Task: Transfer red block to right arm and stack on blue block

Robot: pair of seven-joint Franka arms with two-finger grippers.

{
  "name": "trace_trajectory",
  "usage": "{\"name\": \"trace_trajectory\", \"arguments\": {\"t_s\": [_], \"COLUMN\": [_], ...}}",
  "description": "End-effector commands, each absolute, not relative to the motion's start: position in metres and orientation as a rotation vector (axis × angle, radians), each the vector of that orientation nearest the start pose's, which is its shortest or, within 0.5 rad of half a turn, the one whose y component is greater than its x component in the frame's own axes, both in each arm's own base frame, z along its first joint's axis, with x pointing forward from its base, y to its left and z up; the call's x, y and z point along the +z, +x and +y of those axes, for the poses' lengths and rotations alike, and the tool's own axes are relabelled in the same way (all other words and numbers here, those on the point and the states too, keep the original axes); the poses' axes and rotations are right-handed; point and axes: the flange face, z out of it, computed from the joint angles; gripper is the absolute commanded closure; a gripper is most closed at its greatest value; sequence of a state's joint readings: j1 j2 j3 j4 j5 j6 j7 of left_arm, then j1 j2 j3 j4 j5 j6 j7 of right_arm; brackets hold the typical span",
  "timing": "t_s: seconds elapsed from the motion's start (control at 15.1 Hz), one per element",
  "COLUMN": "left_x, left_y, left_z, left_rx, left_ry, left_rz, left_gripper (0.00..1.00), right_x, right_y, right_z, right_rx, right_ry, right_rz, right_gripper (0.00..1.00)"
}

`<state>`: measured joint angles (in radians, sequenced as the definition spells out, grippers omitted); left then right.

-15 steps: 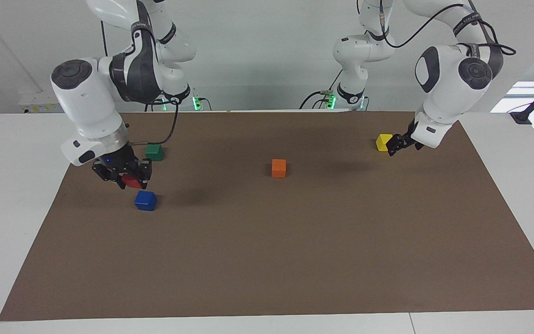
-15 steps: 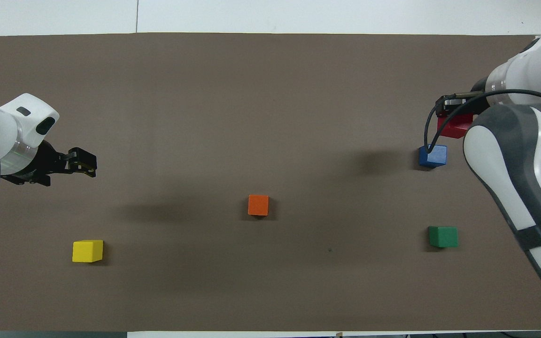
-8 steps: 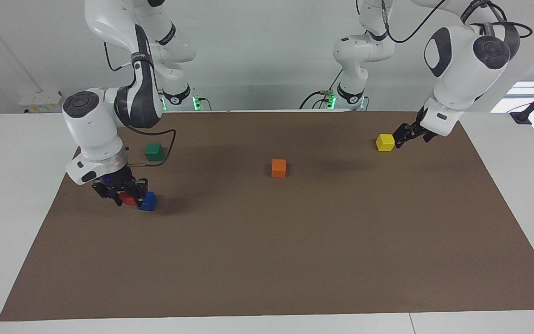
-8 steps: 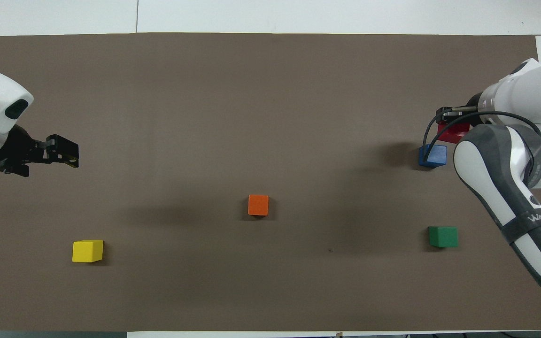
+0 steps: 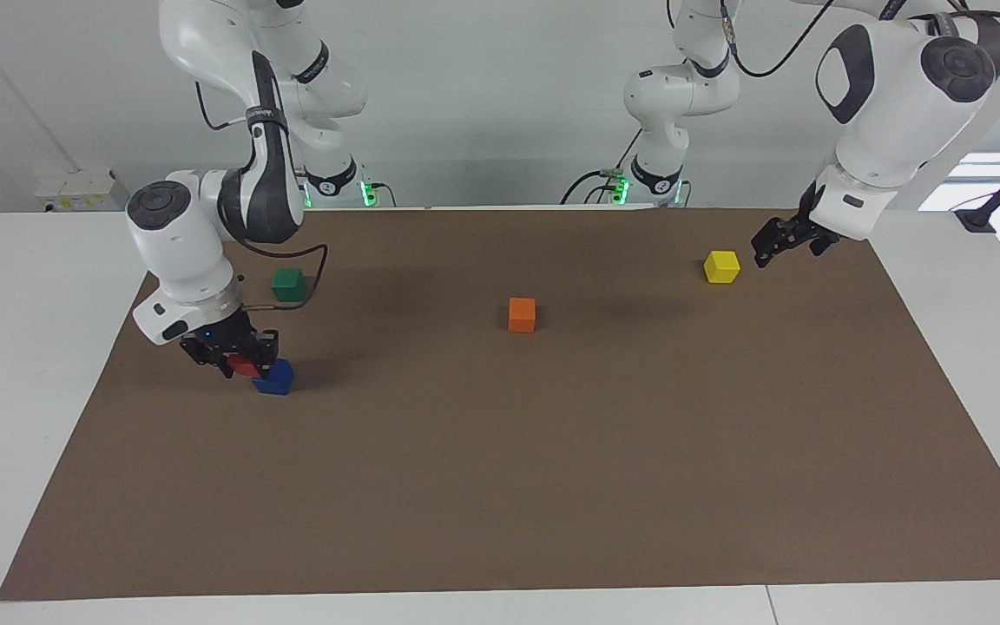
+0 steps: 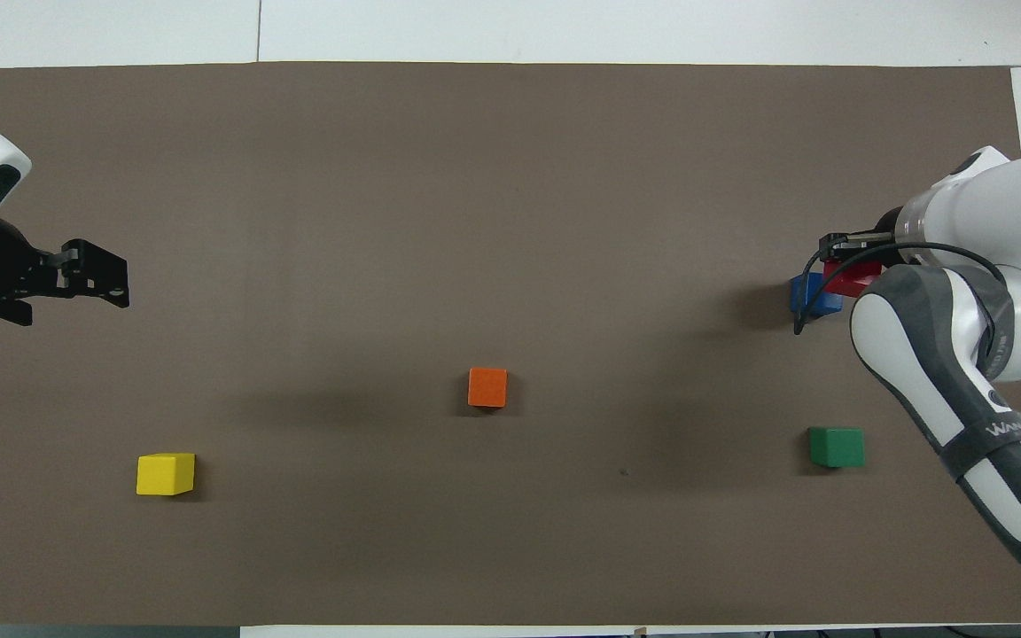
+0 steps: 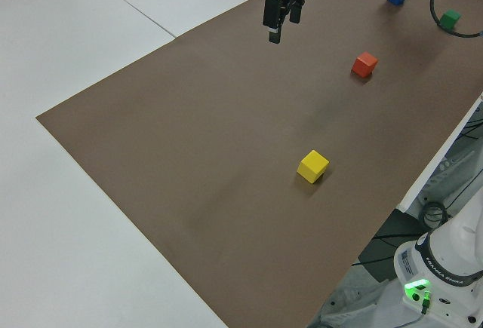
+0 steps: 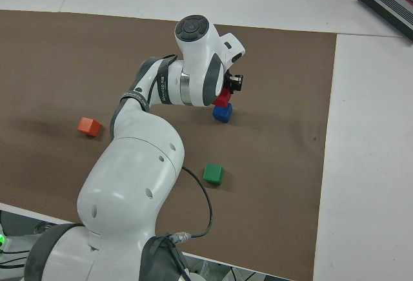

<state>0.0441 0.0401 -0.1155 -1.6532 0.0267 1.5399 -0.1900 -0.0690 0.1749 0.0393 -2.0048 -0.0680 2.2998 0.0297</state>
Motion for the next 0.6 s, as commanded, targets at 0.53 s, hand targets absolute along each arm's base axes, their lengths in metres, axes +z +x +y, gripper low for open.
{"name": "trace_trajectory", "arguments": {"t_s": [0.53], "left_x": [0.594], "left_y": [0.567], "left_z": [-0.012], "left_rx": [0.120], "left_ry": [-3.156], "left_rz": [-0.224], "left_gripper": [0.00], "right_x": [0.363], "right_y": [0.581], "right_z": [-0.021], "right_rx": [-0.260], "right_ry": [-3.177], "right_rz": [-0.016], "right_gripper": [1.00]}}
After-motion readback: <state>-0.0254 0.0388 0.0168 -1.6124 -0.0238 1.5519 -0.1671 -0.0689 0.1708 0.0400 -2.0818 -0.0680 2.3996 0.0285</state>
